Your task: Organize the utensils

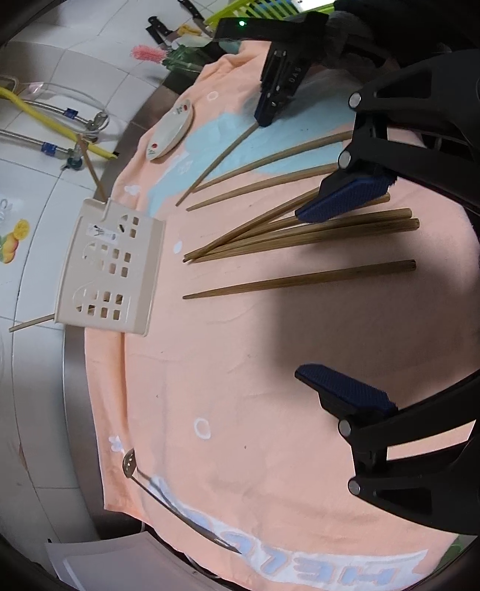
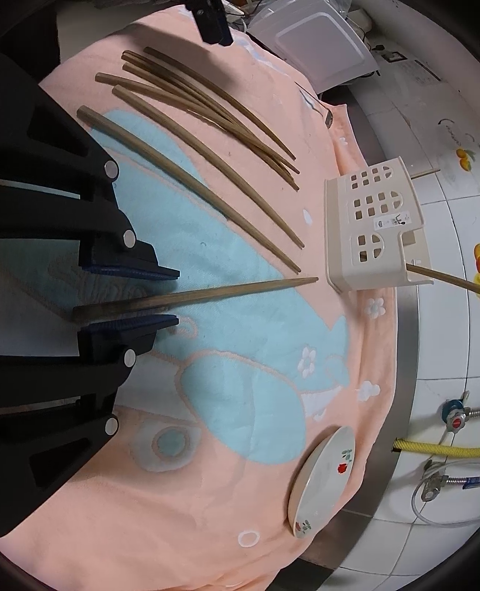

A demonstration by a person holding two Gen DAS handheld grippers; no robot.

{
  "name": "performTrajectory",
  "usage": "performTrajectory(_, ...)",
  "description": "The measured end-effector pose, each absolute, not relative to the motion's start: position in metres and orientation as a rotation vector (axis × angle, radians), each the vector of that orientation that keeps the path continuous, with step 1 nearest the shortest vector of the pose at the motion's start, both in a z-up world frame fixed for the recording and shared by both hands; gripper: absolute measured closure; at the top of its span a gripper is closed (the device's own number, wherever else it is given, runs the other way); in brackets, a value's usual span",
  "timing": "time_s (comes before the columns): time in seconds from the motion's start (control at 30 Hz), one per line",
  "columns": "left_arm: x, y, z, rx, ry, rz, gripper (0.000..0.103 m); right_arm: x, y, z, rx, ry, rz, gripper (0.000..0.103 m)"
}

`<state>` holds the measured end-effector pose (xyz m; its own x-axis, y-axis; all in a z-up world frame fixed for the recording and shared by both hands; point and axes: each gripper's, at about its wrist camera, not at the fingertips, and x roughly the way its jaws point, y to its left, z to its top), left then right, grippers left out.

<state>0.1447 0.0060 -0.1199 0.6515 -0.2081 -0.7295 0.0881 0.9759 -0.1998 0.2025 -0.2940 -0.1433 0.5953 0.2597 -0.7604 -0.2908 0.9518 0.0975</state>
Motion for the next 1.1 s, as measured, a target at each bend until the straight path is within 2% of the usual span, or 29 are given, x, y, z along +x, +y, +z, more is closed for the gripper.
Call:
performTrajectory(0.1, 0.151, 0.003, -0.128, -0.162, 0.871, -0.183, 0.046, 0.202, -0.293, -0.143, -0.046, 0.875, 0.316, 0.085)
performTrajectory(0.27, 0.159, -0.004, -0.139, -0.164, 0.904, -0.192, 0.062, 0.202, -0.294, -0.143, -0.047, 0.870, 0.301, 0.089)
performTrajectory(0.33, 0.162, -0.006, -0.142, -0.168, 0.915, -0.193, 0.073, 0.202, -0.294, -0.143, -0.044, 0.870, 0.298, 0.089)
performTrajectory(0.47, 0.166, -0.010, -0.150, -0.174, 0.934, -0.187, 0.082, 0.200, -0.293, -0.143, -0.058, 0.863, 0.292, 0.090)
performTrajectory(0.7, 0.169, -0.015, -0.152, -0.149, 0.928, -0.151, 0.088, 0.199, -0.294, -0.143, -0.048, 0.855, 0.288, 0.093)
performTrajectory(0.97, 0.169, -0.030, -0.151, -0.031, 0.925, -0.093, 0.090, 0.198, -0.294, -0.143, -0.043, 0.850, 0.280, 0.094)
performTrajectory(1.1, 0.170, -0.027, -0.149, -0.040, 0.936, -0.090, 0.095, 0.195, -0.295, -0.142, -0.037, 0.846, 0.277, 0.095)
